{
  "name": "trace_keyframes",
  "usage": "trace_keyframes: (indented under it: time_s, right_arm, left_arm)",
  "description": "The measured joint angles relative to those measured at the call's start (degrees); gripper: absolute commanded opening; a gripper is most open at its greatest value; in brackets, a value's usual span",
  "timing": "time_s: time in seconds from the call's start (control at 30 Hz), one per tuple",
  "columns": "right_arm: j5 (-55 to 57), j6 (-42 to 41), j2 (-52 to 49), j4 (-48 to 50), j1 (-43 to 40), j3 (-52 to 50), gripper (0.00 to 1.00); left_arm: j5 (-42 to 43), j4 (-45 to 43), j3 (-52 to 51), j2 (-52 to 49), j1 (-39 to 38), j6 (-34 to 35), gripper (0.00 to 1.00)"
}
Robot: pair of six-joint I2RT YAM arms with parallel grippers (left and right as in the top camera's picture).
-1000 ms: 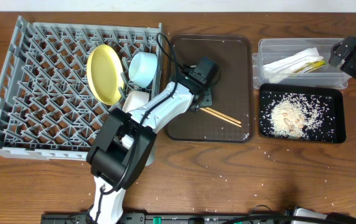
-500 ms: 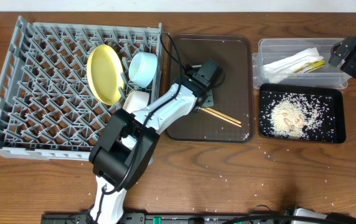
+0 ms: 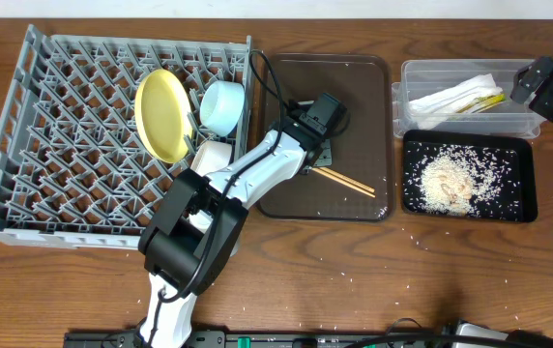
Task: Sort waste into correct bins and load items into the dishwasher
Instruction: 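Lower the left gripper over the wooden chopsticks on the tray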
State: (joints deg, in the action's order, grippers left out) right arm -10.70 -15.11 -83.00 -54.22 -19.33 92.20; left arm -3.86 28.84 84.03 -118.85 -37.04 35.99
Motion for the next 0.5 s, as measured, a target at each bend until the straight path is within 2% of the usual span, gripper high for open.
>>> trace_keyframes:
  time_s: [0.5]
  right_arm:
    - [0.0,0.0,0.0,-1.0,0.0,0.0,0.99]
  left_arm:
    - [-0.8,-1.3,0.0,0.0,0.0,0.0,0.31]
